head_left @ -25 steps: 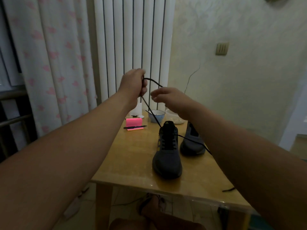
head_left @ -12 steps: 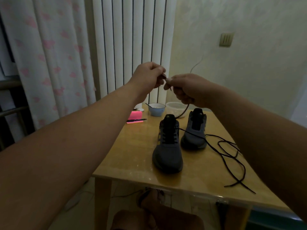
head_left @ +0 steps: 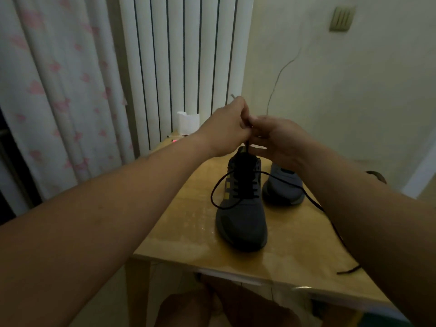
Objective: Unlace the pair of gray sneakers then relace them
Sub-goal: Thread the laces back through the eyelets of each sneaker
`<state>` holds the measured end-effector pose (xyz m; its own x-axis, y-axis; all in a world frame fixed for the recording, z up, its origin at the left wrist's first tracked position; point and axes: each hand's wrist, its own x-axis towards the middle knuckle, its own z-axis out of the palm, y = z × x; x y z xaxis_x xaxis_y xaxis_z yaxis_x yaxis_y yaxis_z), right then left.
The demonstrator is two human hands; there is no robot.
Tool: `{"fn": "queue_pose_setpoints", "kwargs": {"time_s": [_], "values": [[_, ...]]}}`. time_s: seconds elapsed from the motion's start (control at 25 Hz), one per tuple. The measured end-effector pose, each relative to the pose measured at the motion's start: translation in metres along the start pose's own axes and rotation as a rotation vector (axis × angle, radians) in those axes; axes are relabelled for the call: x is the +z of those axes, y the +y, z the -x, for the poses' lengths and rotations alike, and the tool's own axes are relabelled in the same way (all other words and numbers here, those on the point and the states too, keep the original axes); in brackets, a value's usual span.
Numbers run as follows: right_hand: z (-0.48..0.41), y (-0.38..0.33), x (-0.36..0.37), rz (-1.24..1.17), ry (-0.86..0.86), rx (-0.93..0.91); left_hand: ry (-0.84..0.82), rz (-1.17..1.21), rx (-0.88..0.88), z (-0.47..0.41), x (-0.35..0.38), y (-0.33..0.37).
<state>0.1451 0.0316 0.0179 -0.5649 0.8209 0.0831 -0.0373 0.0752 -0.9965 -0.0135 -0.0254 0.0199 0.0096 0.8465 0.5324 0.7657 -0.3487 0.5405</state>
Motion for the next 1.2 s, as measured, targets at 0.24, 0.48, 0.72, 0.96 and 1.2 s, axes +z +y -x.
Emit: {"fn": "queue_pose_setpoints", "kwargs": {"time_s": [0.24,0.48,0.72,0.96,1.2], "values": [[-0.016,0.025,-0.007,-0.168,0.119,-0.038,0.084,0.360,-0.327,0.023,0.031,-0.038],[-0.006,0.038,0.004,0.282,0.189,-0.048,-0.265,0.363,-0.601,0.037,0.048,-0.066],[-0.009,0.050,0.014,0.346,0.175,-0.057,-0.209,0.619,-0.606,0.050,0.050,-0.073],[-0.011,0.055,0.014,0.545,0.205,-0.123,-0.216,0.742,-0.525,0.062,0.052,-0.092],[-0.011,0.060,0.009,0.958,0.149,-0.195,-0.255,0.739,-0.497,0.061,0.049,-0.097]]}}
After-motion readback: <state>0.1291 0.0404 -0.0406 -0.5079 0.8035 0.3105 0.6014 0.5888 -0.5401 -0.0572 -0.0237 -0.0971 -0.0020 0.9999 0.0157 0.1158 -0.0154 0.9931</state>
